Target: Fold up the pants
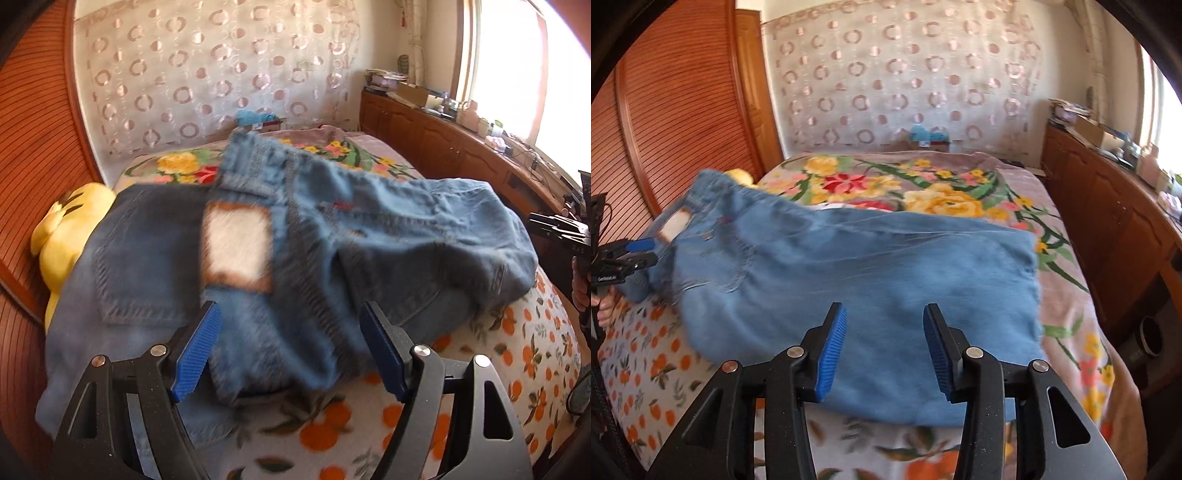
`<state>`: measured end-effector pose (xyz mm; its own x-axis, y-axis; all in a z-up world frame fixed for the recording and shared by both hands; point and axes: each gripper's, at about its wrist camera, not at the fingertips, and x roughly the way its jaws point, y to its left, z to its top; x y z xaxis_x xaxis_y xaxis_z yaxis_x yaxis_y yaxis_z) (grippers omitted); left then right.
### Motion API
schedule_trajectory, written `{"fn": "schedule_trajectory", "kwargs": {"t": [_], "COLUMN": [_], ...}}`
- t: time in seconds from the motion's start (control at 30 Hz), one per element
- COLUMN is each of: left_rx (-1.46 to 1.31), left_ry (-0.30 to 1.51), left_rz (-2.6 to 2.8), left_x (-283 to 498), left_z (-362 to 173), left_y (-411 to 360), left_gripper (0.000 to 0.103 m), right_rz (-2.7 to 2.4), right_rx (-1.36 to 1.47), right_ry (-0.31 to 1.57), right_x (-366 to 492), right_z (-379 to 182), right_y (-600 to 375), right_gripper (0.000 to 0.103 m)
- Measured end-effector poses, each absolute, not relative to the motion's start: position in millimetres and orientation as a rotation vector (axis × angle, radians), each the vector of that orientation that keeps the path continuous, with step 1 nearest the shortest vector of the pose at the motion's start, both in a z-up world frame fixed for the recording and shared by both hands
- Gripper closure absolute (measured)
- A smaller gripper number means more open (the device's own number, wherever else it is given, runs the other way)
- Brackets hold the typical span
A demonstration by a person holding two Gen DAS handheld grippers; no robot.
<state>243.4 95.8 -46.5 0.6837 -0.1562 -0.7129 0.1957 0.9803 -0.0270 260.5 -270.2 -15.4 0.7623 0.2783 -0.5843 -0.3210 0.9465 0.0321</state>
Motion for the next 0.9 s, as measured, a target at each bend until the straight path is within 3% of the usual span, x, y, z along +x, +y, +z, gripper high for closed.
{"fn": "schedule_trajectory", "kwargs": {"t": [0.33, 0.47, 0.9], "left_rx": [0.050, 0.054, -0.015], "left_ry": [0.809, 0.807, 0.709], "left_rz": [-0.191, -0.217, -0.214], "left_x": [225.1, 224.9, 220.0], "left_z": [-61.5, -67.2, -57.7], "left_y": [109.5, 108.7, 116.8], "left_gripper": [0.027, 0.048, 0.073], "right_rz": [0.479, 0.518, 0.441], "right_rx": [-0.146, -0.172, -0.331], "right_ry": [0.624, 0.622, 0.664], "right_x": [252.3, 248.0, 259.9], "right_z": [-18.4, -21.2, -46.5], "right_y": [-208.0, -193.8, -155.0], "right_gripper": [0.053, 0.043, 0.040]}}
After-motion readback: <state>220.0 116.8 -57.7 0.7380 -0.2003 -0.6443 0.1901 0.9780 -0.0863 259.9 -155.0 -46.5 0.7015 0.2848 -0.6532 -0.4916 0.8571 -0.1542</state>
